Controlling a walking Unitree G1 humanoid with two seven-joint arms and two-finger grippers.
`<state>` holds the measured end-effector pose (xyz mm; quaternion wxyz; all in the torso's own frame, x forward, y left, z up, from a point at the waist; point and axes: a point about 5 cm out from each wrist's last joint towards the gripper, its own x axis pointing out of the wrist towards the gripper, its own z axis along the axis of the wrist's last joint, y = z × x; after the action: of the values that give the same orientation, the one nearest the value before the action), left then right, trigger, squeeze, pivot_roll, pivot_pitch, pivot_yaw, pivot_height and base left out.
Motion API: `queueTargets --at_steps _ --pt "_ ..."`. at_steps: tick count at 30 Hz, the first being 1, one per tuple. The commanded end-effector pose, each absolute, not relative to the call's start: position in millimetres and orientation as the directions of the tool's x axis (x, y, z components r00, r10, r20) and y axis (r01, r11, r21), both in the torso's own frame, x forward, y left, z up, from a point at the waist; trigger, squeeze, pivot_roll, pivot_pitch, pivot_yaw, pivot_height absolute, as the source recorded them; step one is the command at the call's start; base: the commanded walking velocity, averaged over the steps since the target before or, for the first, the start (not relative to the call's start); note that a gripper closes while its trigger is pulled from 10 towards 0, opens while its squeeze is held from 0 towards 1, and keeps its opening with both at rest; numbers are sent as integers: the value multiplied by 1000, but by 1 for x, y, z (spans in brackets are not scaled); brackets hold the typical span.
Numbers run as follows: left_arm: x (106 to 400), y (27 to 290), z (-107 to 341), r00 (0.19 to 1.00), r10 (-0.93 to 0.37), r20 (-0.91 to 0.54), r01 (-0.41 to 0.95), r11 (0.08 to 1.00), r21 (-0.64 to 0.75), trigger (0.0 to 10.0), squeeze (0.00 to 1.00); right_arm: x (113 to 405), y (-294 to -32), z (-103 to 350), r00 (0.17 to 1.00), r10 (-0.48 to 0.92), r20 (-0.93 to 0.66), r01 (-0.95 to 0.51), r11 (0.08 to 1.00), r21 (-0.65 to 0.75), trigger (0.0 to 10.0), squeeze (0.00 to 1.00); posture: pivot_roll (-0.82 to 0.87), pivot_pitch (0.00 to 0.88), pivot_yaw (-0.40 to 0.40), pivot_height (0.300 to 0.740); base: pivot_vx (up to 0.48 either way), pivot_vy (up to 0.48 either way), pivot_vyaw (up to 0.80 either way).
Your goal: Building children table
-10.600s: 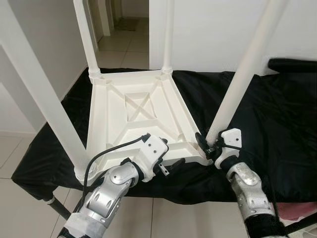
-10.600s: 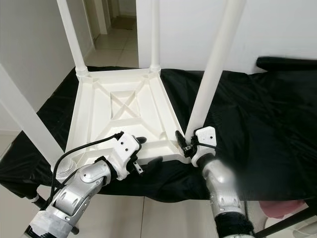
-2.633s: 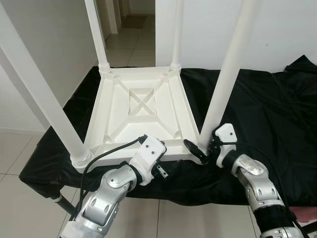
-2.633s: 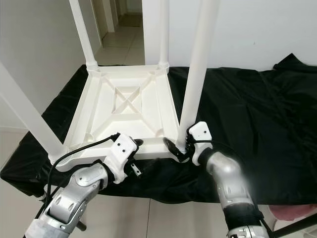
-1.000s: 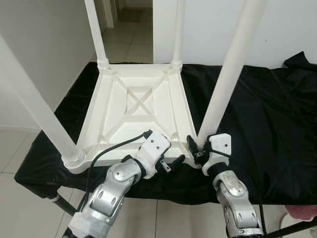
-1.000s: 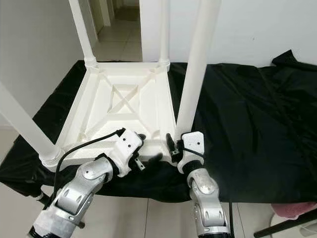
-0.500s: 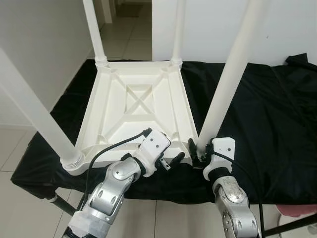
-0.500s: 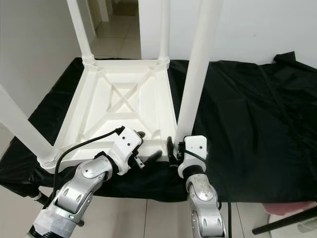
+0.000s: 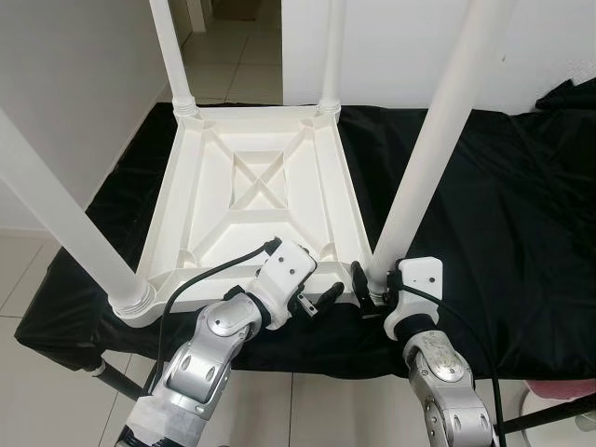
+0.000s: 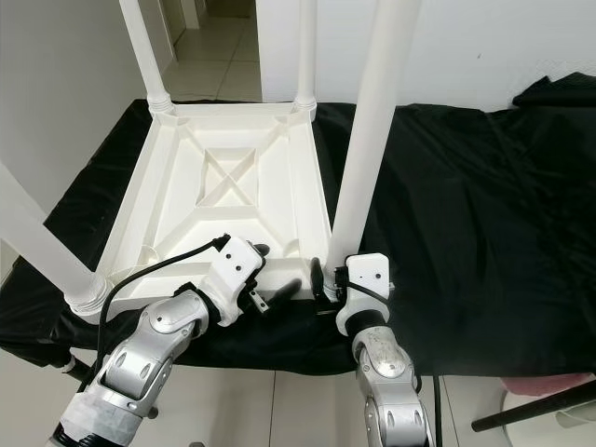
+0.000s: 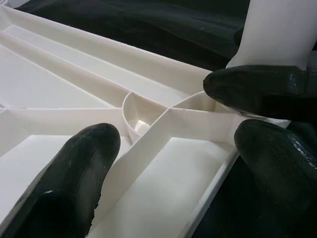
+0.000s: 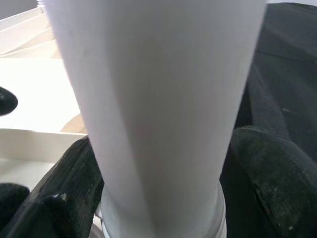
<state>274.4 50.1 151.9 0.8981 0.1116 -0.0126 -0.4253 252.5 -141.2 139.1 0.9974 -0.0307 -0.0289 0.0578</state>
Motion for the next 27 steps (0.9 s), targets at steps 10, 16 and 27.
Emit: queueTargets --at_steps 10,16,27 --pt "271 57 154 673 -736 -71 733 652 192 10000 0 247 -145 131 993 120 3 -120 989 -81 10000 0 -77 154 58 740 0 0 0" --pt "269 56 147 643 -755 -128 765 630 131 10000 0 256 -145 137 977 208 40 -204 976 -75 10000 0 -50 143 54 740 0 0 0" --pt "265 51 152 591 -794 -141 806 578 124 10000 0 278 -149 145 926 373 63 -365 924 -109 10000 0 8 84 -6 740 0 0 0"
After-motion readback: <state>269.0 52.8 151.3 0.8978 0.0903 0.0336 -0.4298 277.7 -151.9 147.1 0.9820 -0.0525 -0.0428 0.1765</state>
